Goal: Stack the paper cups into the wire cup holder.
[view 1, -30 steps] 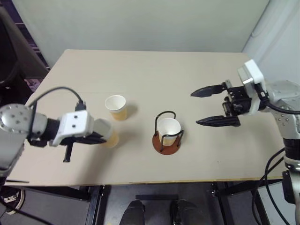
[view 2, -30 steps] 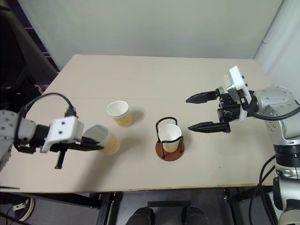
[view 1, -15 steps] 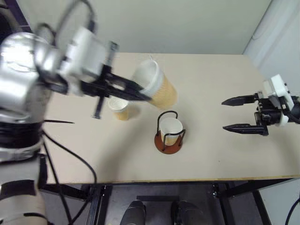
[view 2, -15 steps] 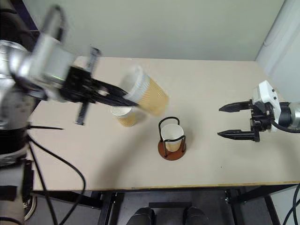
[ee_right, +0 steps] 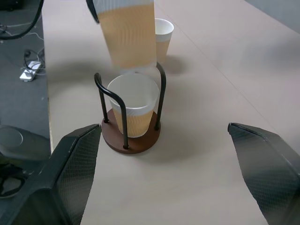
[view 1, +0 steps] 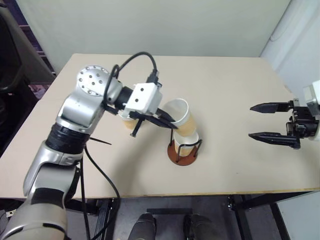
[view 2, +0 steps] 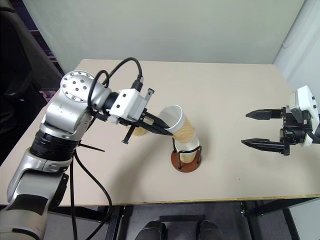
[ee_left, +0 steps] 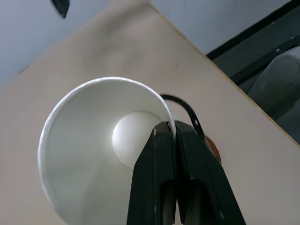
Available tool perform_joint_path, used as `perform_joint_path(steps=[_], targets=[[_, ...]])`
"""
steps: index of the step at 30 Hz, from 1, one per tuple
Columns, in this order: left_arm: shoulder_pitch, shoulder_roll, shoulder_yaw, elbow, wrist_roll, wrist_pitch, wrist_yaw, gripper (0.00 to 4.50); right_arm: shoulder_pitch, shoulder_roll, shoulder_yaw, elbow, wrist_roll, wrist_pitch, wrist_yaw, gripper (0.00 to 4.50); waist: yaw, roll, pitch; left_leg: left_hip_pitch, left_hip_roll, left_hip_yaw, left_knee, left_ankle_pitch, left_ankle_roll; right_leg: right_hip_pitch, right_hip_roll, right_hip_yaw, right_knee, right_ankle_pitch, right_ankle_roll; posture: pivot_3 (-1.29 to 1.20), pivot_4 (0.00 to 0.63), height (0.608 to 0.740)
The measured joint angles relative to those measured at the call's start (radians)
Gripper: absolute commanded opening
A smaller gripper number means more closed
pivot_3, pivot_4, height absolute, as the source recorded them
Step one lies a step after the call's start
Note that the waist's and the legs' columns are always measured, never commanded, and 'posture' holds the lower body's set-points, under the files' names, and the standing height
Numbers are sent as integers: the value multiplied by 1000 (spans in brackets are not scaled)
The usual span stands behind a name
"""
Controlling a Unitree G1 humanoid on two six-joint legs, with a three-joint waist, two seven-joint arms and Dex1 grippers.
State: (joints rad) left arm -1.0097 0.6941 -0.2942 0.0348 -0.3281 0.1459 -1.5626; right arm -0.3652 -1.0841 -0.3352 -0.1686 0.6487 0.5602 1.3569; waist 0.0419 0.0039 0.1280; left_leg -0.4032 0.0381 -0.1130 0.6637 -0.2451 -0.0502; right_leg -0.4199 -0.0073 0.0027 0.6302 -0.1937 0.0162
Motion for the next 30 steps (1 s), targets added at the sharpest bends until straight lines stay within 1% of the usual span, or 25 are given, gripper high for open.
perform_joint_path(steps=[3,4,8,11,12,13,14,17,22,24,26,28,29,30], targets=[[0,-13,-6,4,18,-12,2,43,11,0,-4,-6,0,2,-14,4500,-1,0,0,-1,-2,5,2,-6,10,0,-4,3,-3,2,4,0,150,740],[0,-17,-8,4,29,-15,2,43,15,0,-4,-9,0,3,-18,4500,-1,0,0,0,-3,6,2,-10,16,0,-6,3,-3,3,5,0,150,740],[0,-32,-28,9,59,-17,6,43,21,0,-5,-17,0,5,-31,4500,-1,0,0,0,-6,9,4,-11,19,0,-10,3,-3,3,6,0,150,740],[3,-45,-31,7,61,-13,7,595,21,0,-5,-20,0,5,-41,4500,-1,0,0,0,-6,10,4,-11,20,0,-11,3,-3,3,6,0,150,740],[4,-49,-33,6,64,-13,8,957,21,0,-5,-20,0,5,-44,4500,-1,0,0,0,-6,10,4,-11,20,0,-11,3,-3,3,6,0,150,740],[6,-52,-34,5,67,-12,9,1214,21,0,-5,-21,0,5,-45,4500,-1,0,0,0,-6,10,4,-11,20,0,-11,3,-3,3,6,0,150,740],[6,-53,-34,5,70,-11,11,1629,21,0,-5,-21,0,5,-46,4500,-1,0,0,0,-6,10,4,-11,20,0,-11,3,-3,3,6,0,150,740],[6,-56,-34,3,75,-9,13,2675,21,0,-5,-21,0,5,-51,4500,-1,0,0,1,-6,10,4,-11,20,0,-11,3,-3,3,6,0,150,740],[5,-68,-33,13,100,-18,46,2675,19,0,-4,-19,-2,3,-55,4500,-1,0,0,0,-6,11,4,-11,21,0,-11,3,-3,3,6,0,150,740],[-8,-82,-22,49,120,-20,97,2675,-3,0,3,-8,-3,0,-54,4500,-1,0,0,0,-6,11,4,-11,21,0,-11,3,-3,4,7,0,150,740],[-29,-75,18,86,123,2,156,2675,-42,4,24,-1,-3,-5,-48,4500,-2,0,0,1,-6,11,4,-11,21,0,-11,3,-2,4,7,0,150,740],[-42,-30,66,105,123,20,184,2675,-69,13,48,-2,-1,-7,-41,4500,-11,0,0,2,-6,12,3,-11,21,0,-11,3,-3,4,7,0,150,740],[-36,13,82,111,129,18,186,2675,-86,24,65,-2,-1,-7,-41,4500,-19,1,0,3,-6,13,2,-11,21,0,-11,4,-3,4,7,0,150,740],[-13,95,106,132,143,8,185,2675,-110,45,90,-5,0,-7,-42,4500,-30,2,-1,4,-6,13,0,-11,20,-1,-10,5,-3,4,6,0,150,740]])
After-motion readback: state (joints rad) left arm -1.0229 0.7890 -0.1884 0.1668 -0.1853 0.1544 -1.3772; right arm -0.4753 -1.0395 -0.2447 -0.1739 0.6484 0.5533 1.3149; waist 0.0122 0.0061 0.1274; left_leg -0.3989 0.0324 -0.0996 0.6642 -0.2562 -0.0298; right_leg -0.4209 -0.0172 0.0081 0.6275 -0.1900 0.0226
